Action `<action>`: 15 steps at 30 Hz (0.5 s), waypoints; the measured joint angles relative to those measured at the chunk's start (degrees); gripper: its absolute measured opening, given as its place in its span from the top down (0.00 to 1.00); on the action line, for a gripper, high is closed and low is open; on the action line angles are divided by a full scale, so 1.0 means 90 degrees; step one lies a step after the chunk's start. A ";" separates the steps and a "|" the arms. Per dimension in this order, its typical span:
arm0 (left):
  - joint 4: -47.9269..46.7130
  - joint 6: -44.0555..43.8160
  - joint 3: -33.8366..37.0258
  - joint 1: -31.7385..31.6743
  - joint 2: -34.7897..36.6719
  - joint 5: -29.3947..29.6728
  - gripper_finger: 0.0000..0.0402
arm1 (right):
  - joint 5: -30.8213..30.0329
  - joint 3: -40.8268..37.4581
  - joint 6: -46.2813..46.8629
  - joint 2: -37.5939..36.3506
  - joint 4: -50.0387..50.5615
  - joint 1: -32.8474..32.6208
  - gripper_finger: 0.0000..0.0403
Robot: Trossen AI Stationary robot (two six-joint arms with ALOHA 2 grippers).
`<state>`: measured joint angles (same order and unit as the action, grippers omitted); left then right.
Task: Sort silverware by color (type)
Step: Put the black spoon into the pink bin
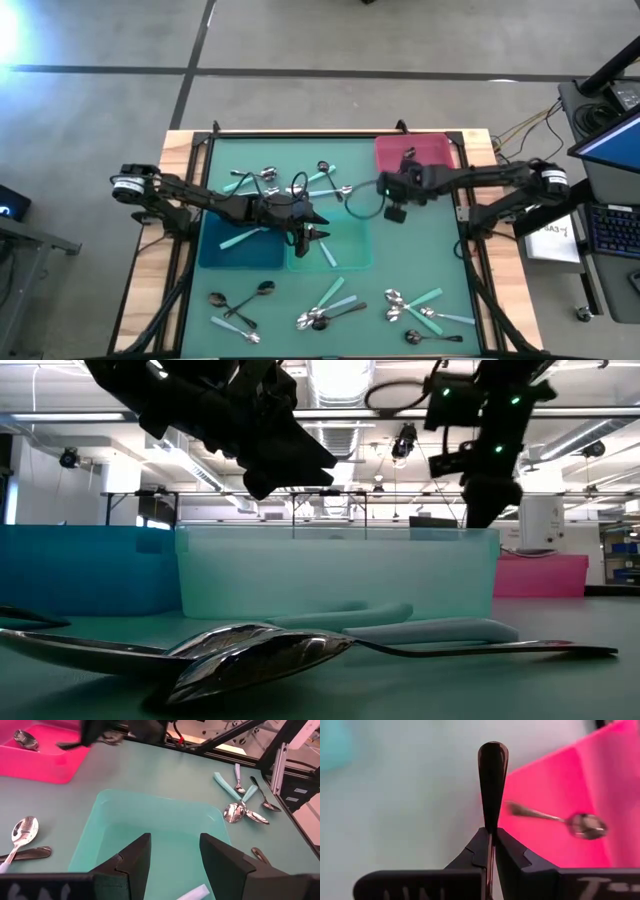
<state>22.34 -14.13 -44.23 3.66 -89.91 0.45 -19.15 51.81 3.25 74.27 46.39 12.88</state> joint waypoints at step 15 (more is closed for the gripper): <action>-0.0016 -0.0003 0.0000 -0.0010 0.0000 0.0059 0.61 | -0.0205 0.0755 -0.1480 0.0665 0.0209 0.2225 0.98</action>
<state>22.20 -14.15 -44.23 3.57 -89.91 0.99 -20.99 58.61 -10.07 80.25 48.27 32.90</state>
